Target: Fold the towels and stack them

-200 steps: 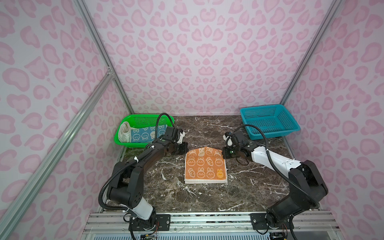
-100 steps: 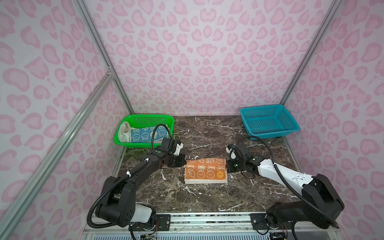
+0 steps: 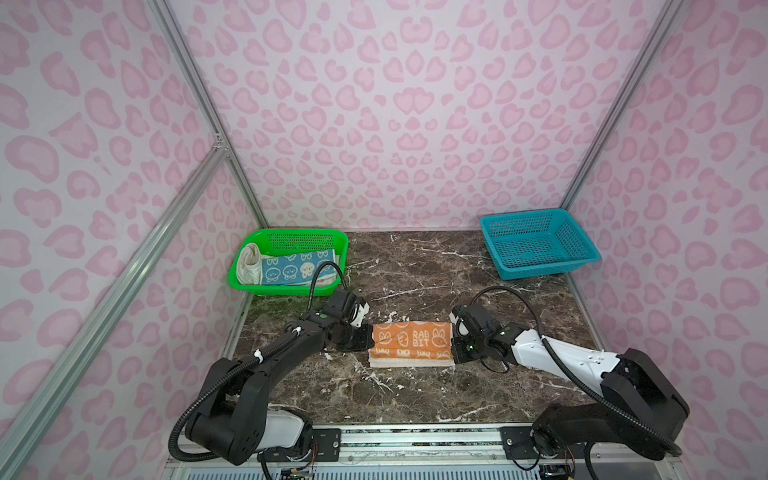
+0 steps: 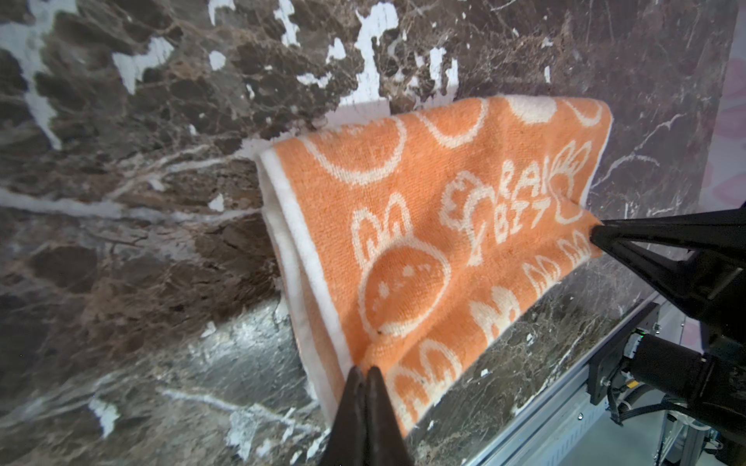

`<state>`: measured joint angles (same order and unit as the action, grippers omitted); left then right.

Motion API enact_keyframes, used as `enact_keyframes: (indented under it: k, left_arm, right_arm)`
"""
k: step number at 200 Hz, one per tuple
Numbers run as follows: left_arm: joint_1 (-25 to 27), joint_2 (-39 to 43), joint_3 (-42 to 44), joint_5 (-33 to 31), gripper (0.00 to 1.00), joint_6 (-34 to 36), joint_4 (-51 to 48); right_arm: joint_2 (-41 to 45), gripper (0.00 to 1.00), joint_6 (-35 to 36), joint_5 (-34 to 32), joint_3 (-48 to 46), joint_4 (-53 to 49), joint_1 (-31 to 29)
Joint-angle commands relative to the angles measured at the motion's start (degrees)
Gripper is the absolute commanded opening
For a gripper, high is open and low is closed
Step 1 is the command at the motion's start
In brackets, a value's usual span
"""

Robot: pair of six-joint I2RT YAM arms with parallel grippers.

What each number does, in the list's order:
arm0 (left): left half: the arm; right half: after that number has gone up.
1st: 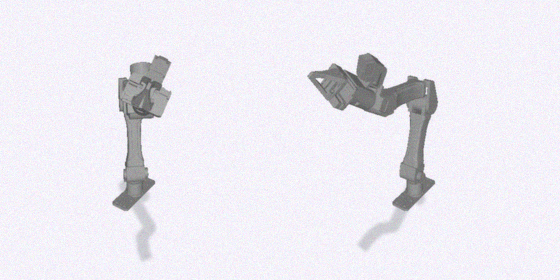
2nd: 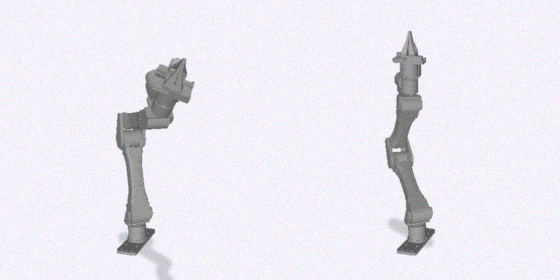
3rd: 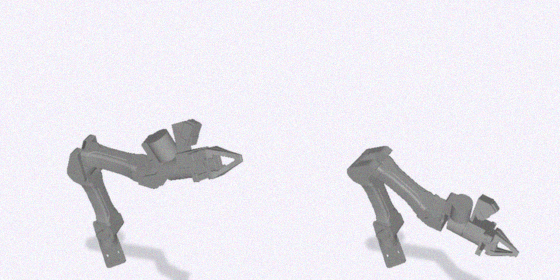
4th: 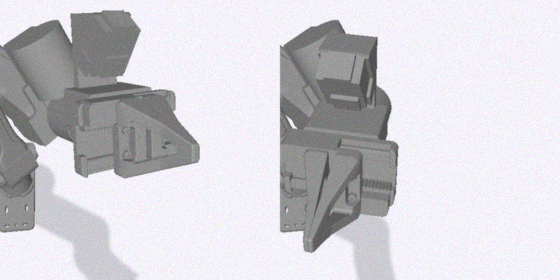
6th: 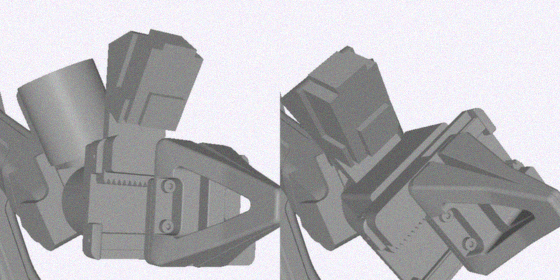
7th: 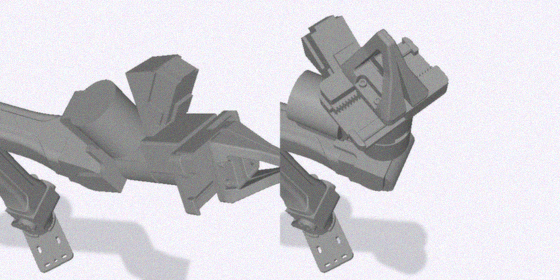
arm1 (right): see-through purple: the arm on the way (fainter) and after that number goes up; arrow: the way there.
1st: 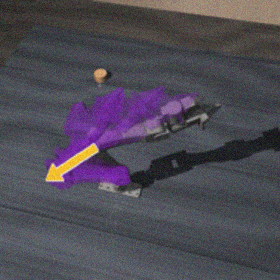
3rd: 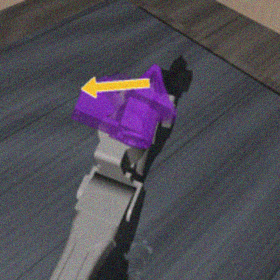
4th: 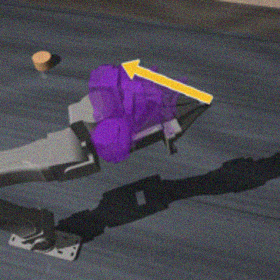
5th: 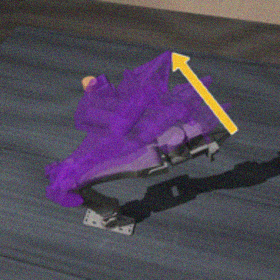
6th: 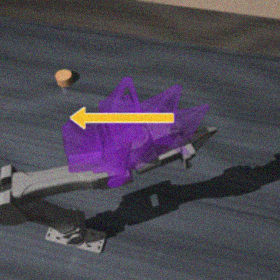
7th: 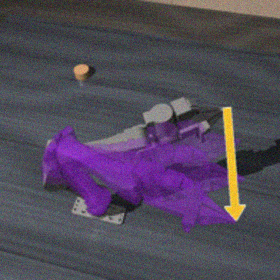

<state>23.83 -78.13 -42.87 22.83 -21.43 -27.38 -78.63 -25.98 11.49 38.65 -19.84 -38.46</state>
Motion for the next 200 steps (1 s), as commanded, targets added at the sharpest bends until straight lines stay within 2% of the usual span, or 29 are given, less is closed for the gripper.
enact_keyframes:
  k: [1,38,65,101,103,114,127,159,200]
  left_arm:
    - [0.1,0.7,0.2,-2.3,0.03,-0.9,-2.1]
    - [1.0,-1.8,0.8,-4.9,0.05,-2.0,-2.2]
    - [1.9,-3.8,1.2,-6.2,0.13,-2.9,-1.9]
    - [2.2,-1.4,1.1,-7.6,0.35,-3.3,-3.1]
    - [2.2,-1.3,1.0,-7.7,0.4,-3.2,-3.4]
    - [2.1,0.4,-0.1,-9.0,0.5,-2.6,-4.8]
    - [2.1,2.1,-2.2,-10.1,0.57,-1.9,-6.6]
    - [2.2,3.6,-6.1,-4.7,0.61,-1.3,-5.0]
    - [4.1,-2.2,-7.3,-0.2,0.58,-4.1,-0.4]
  right_arm:
    - [-0.1,0.09,-0.5,-1.6,-0.5,-0.6,-0.6]
    - [-0.9,0.11,-1.0,-2.1,-1.3,0.1,-1.4]
    - [-1.7,0.13,-1.3,-3.7,-0.8,-0.9,-2.9]
    - [0.3,0.24,-1.7,-6.3,-0.1,-3.4,-4.3]
    - [0.6,0.25,-1.7,-6.4,-0.1,-3.7,-4.3]
    - [2.0,0.31,-1.6,-7.1,0.1,-4.7,-4.4]
    - [3.5,0.37,-0.9,-6.9,0.7,-5.8,-4.3]
    - [3.9,0.43,1.4,-4.1,3.5,-7.0,-4.5]
    - [-0.5,0.43,-1.2,-0.9,5.3,-1.1,-5.9]
